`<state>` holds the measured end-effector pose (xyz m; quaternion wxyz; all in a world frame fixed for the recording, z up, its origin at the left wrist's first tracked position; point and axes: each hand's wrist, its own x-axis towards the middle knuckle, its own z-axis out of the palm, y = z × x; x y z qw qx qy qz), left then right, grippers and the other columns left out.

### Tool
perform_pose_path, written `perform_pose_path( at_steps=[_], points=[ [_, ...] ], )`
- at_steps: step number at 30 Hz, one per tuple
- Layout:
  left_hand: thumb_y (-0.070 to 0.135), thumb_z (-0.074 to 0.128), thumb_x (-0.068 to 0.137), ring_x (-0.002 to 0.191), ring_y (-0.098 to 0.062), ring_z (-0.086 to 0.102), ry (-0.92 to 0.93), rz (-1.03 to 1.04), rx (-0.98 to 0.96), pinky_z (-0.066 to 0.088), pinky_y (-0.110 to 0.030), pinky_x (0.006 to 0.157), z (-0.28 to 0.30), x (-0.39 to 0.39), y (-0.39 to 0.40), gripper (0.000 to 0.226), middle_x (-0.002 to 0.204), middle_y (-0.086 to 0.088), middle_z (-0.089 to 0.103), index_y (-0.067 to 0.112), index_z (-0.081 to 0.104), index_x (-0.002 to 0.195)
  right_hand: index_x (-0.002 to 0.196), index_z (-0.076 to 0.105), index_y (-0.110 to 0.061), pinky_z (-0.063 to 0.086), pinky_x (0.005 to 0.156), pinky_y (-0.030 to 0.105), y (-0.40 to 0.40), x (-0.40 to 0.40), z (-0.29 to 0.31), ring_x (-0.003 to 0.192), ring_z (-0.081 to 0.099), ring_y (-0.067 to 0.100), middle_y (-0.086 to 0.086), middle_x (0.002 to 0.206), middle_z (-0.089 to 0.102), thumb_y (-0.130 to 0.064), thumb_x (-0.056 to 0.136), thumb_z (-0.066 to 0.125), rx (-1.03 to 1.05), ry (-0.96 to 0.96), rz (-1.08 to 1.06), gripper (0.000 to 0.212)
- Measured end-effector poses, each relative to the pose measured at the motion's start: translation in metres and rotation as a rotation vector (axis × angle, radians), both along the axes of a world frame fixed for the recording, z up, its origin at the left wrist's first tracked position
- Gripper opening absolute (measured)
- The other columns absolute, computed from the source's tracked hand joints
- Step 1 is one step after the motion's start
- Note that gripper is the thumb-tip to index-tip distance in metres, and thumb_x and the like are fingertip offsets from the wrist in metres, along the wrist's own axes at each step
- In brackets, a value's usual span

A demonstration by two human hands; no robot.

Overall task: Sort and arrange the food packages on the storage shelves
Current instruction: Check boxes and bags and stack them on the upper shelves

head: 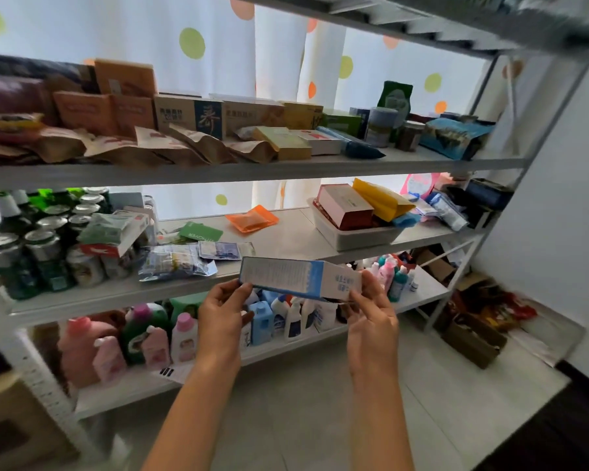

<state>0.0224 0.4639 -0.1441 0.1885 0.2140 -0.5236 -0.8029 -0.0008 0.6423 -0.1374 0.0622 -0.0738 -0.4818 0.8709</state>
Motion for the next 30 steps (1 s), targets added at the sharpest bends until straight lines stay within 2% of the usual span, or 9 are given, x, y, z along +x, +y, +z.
perform_pose_path(
  at_steps=[4,6,8,9,12,14,18,25,30],
  points=[
    [0.016,0.065,0.093,0.11,-0.033,0.063,-0.054,0.02,-0.026,0.052,-0.05,0.097,-0.004,0.006,-0.016,0.005,0.106,-0.012,0.069,0.019,0.064,0.097,0.129,0.064,-0.023,0.058,0.089,0.034,-0.012,-0.001,-0.002,0.11,0.066,0.022,0.008,0.12,0.069,0.001,0.097,0.055,-0.028,-0.028,0.04,0.041],
    [0.018,0.063,0.095,0.11,-0.032,0.062,-0.083,0.04,-0.035,0.053,-0.049,0.092,-0.006,0.007,-0.022,0.004,0.103,-0.008,0.069,0.022,0.065,0.096,0.129,0.063,-0.021,0.06,0.089,0.037,-0.016,-0.002,-0.004,0.109,0.068,0.024,0.009,0.119,0.07,0.005,0.095,0.053,-0.076,-0.028,0.079,0.044],
    [0.026,0.058,0.098,0.107,-0.03,0.063,-0.107,0.081,-0.042,0.053,-0.041,0.074,-0.008,0.009,-0.025,0.009,0.103,-0.004,0.069,0.025,0.066,0.094,0.13,0.062,-0.018,0.062,0.082,0.035,-0.019,-0.004,-0.005,0.108,0.071,0.023,0.009,0.119,0.071,0.008,0.095,0.052,-0.103,-0.01,0.113,0.045],
    [0.031,0.057,0.099,0.107,-0.029,0.064,-0.112,0.096,-0.04,0.051,-0.038,0.071,-0.008,0.01,-0.025,0.011,0.105,-0.004,0.069,0.025,0.066,0.094,0.129,0.062,-0.016,0.062,0.077,0.032,-0.02,-0.005,-0.006,0.107,0.071,0.022,0.009,0.119,0.071,0.008,0.095,0.05,-0.116,0.003,0.121,0.044],
    [0.05,0.061,0.092,0.105,-0.026,0.064,-0.109,0.124,-0.037,0.056,-0.045,0.087,-0.006,0.011,-0.025,0.025,0.11,-0.006,0.07,0.026,0.067,0.094,0.12,0.063,-0.016,0.06,0.072,0.026,-0.023,-0.009,-0.008,0.11,0.07,0.02,0.007,0.118,0.071,0.006,0.097,0.049,-0.118,0.042,0.111,0.035],
    [0.059,0.062,0.087,0.101,-0.021,0.064,-0.096,0.119,-0.065,0.057,-0.041,0.084,-0.003,0.01,-0.023,0.033,0.103,-0.002,0.07,0.027,0.066,0.092,0.115,0.063,-0.017,0.061,0.074,0.025,-0.023,-0.012,-0.009,0.11,0.07,0.019,0.005,0.112,0.073,0.005,0.098,0.049,-0.096,0.067,0.105,0.031],
    [0.056,0.063,0.086,0.085,-0.015,0.058,-0.085,0.093,-0.074,0.042,-0.027,0.061,0.005,0.008,-0.016,0.028,0.086,0.006,0.061,0.029,0.058,0.084,0.114,0.062,-0.019,0.061,0.075,0.026,-0.018,-0.016,-0.01,0.107,0.072,0.018,0.001,0.106,0.075,0.004,0.099,0.05,-0.064,0.068,0.099,0.029],
    [0.032,0.074,0.085,0.085,-0.017,0.061,-0.077,-0.015,-0.064,0.053,-0.032,0.074,0.008,-0.014,-0.007,0.033,0.093,-0.007,0.068,0.004,0.068,0.101,0.115,0.063,-0.02,0.06,0.068,0.026,0.0,-0.031,-0.011,0.112,0.067,0.025,0.017,0.127,0.066,0.002,0.101,0.048,-0.095,0.073,0.046,0.03],
    [0.024,0.075,0.084,0.096,-0.022,0.065,-0.096,-0.161,-0.038,0.059,-0.035,0.078,0.001,-0.025,-0.001,0.03,0.102,-0.013,0.071,0.003,0.067,0.104,0.117,0.07,-0.024,0.057,0.094,0.034,0.016,-0.035,-0.004,0.117,0.067,0.015,0.003,0.123,0.072,-0.001,0.103,0.042,-0.177,0.046,0.037,0.038]
  ],
)
